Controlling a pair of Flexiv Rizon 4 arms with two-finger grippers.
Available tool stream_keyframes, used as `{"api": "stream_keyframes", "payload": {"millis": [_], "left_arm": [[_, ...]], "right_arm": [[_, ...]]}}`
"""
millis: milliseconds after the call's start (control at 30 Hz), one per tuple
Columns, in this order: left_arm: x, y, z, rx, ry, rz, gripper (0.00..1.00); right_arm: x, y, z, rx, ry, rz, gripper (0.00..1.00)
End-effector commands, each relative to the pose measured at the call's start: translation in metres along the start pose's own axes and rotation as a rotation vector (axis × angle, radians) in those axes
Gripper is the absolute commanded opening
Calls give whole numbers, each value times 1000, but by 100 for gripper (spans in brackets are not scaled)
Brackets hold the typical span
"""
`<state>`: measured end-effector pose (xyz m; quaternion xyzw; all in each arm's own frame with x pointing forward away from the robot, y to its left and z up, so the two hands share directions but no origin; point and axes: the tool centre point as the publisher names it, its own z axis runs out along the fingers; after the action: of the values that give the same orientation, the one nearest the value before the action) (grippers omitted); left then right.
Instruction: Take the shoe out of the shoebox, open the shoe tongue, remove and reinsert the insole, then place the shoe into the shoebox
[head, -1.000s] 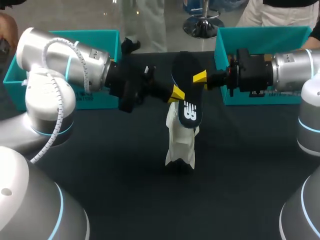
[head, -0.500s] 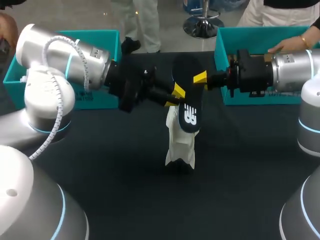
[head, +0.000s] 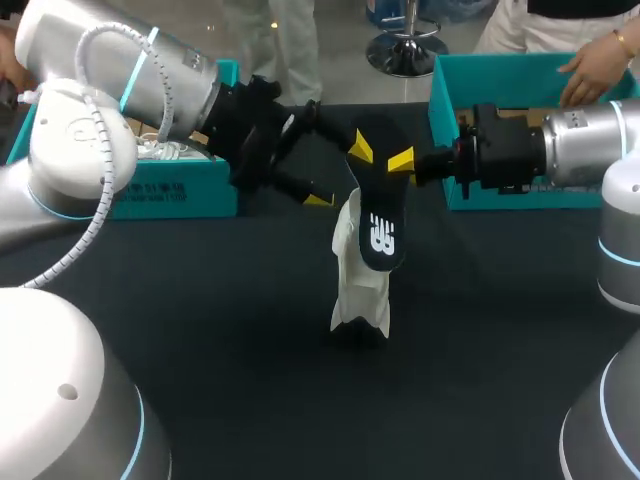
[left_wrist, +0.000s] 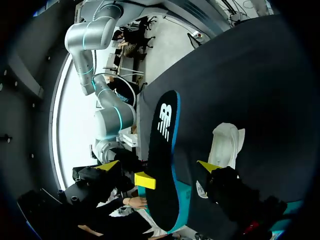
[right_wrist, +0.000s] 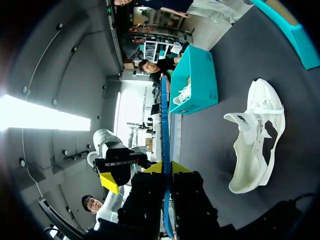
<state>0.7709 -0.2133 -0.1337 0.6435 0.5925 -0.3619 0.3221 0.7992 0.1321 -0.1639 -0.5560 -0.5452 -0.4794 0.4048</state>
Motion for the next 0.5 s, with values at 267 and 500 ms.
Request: {"api": "stream_keyframes", "payload": {"millis": [267,500], "left_arm": [[-10,5,-10,-56,259,-25,100],[1,9,-15,-62,419,-54,100]], "right_arm": [[-2,2,4,1,-15,11,0],[-4,1,7,8,-31,18,0]]}}
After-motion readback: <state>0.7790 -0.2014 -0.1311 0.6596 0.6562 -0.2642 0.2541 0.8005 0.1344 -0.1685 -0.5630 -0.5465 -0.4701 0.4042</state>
